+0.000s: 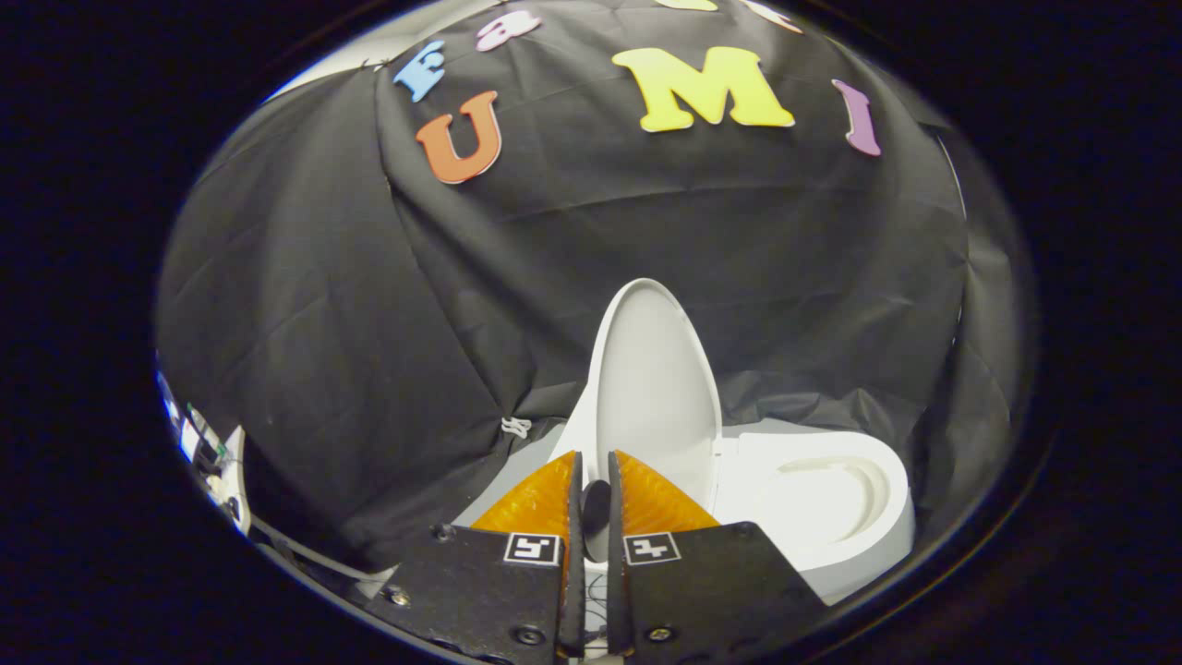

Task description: Open the toilet lid.

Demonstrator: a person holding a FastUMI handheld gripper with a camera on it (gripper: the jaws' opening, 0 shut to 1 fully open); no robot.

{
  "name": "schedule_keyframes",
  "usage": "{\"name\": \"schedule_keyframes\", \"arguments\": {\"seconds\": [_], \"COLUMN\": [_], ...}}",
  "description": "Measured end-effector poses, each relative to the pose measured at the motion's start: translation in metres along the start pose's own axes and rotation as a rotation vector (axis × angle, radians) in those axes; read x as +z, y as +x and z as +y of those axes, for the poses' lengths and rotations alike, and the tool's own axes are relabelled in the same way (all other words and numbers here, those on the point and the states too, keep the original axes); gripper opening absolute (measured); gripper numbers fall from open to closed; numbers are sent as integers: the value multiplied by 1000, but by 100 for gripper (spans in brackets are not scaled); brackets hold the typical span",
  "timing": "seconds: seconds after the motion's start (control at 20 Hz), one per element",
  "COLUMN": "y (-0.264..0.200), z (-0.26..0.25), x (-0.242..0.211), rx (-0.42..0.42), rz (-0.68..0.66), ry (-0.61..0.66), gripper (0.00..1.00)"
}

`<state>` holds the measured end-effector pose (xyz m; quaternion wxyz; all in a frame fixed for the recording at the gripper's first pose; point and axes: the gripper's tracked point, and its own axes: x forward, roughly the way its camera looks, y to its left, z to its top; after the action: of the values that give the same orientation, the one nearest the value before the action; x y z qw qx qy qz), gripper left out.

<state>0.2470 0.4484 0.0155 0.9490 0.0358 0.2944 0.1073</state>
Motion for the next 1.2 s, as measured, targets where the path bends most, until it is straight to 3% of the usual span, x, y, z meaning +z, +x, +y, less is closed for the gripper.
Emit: {"name": "schedule_keyframes", "arguments": {"seconds": [0.15, 0.5, 0.7, 0.85, 1.0, 1.2], "y": [7, -5, -29, -60, -84, -119], "z": [2, -2, -15, -34, -70, -92], "x": [-4, -10, -7, -9, -8, -14], "rx": [-10, 52, 77, 88, 39, 96], "rz": [0, 37, -7, -77, -154, -190], "ry": [-4, 37, 12, -40, -77, -41], "gripper": [15, 49, 79, 79, 95, 95]}}
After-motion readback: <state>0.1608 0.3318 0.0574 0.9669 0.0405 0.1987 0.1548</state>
